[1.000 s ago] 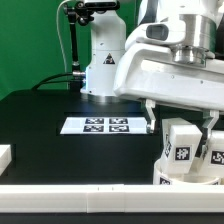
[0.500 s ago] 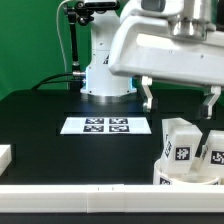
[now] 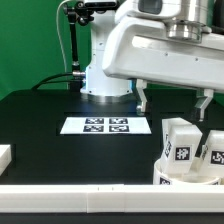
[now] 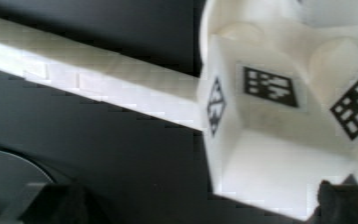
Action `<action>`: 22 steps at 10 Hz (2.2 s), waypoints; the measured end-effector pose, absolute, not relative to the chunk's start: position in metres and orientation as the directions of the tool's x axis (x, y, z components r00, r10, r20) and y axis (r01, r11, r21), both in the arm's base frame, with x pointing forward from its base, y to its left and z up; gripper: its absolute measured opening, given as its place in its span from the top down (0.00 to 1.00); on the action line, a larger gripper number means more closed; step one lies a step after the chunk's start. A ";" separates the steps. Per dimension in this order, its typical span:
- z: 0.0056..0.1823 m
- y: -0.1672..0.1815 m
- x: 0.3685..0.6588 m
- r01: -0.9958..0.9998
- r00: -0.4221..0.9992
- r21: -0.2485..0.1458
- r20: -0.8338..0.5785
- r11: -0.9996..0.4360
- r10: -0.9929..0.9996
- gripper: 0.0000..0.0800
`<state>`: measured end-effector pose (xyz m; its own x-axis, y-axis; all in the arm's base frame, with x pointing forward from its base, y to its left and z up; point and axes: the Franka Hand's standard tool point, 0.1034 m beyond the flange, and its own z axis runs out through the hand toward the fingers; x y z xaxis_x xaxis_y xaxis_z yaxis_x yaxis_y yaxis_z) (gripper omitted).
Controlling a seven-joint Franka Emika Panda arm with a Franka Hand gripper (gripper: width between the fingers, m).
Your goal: Assemble stool
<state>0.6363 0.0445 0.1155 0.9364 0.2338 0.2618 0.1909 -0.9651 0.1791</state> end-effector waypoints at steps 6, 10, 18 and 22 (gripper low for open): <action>0.115 0.047 0.634 0.226 0.968 0.141 0.077 -0.964 0.239 0.19; 0.120 0.045 0.642 0.662 0.739 0.176 0.006 -0.728 0.673 0.19; 0.116 0.044 0.647 0.970 0.228 0.131 -0.215 -0.203 0.950 0.19; 0.100 0.048 0.648 0.991 0.130 0.077 -0.276 -0.113 0.952 0.19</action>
Offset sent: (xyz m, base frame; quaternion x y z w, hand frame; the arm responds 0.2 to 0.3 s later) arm 0.0000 0.0000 0.0000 0.0000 -0.0650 0.0000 0.9979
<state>0.6485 0.0479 0.1005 0.1304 0.9522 -0.2761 0.9906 -0.1133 0.0769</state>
